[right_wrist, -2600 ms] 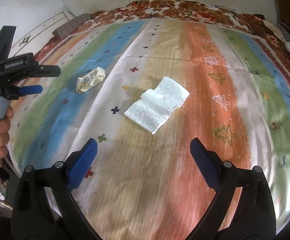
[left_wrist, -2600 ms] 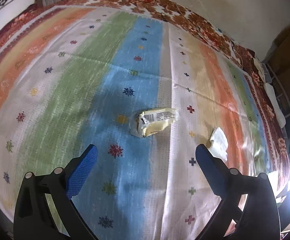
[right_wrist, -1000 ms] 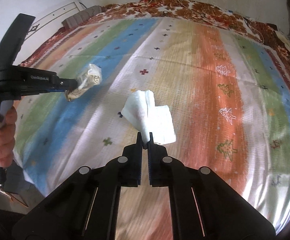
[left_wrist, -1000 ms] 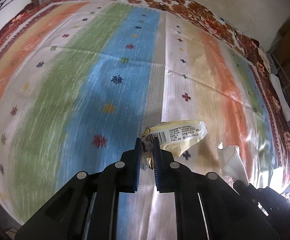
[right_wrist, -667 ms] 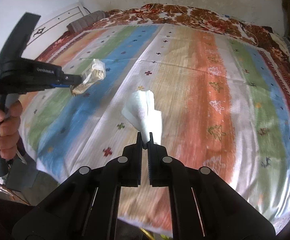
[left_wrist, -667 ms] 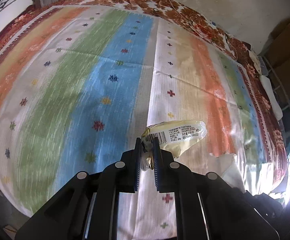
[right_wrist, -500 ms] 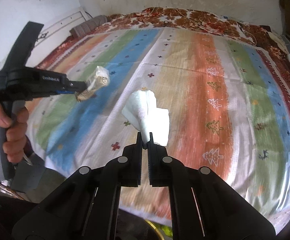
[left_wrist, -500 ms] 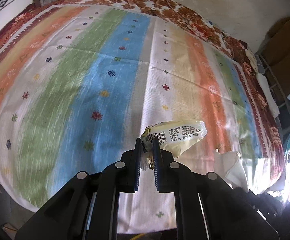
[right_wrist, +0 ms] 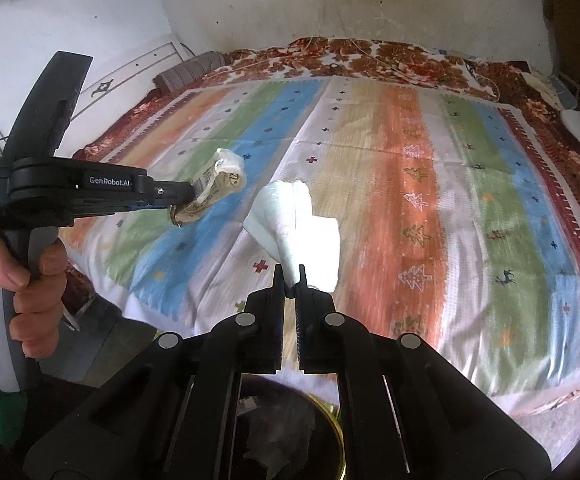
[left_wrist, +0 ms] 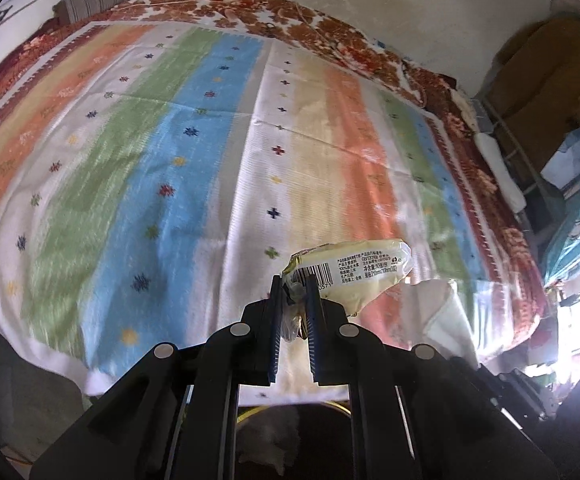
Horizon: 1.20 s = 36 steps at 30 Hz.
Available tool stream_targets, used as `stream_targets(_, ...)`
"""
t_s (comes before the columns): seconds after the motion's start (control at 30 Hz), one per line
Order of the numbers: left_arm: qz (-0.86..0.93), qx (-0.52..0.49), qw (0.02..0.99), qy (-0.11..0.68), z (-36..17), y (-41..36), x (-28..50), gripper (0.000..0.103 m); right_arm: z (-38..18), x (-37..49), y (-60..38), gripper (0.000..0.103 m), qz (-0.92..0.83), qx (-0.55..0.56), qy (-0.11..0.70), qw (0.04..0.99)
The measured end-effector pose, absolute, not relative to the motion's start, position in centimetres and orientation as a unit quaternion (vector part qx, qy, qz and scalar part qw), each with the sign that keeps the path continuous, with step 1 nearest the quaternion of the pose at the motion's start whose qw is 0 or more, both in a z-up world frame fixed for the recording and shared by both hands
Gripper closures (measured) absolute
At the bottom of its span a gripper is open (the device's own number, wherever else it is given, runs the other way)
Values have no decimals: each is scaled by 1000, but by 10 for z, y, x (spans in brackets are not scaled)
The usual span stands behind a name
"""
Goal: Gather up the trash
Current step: 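Carry the wrapper with left gripper while right gripper carries tissue over bin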
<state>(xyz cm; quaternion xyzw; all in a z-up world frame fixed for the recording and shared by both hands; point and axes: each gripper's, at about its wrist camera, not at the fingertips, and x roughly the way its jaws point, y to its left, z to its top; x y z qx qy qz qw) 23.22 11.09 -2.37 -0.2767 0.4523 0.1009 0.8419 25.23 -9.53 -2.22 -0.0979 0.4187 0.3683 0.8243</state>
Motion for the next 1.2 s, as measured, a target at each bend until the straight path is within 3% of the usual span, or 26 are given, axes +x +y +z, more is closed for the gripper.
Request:
stream_targets(0.43,73,-290,844,445,-13,84,196,93,-6,211,-127,99,368,-71,398,837)
stream_targets(1.2,85,-283,828,477,-37,43,144,91,-33,150,-158,99,367,-67,427,824)
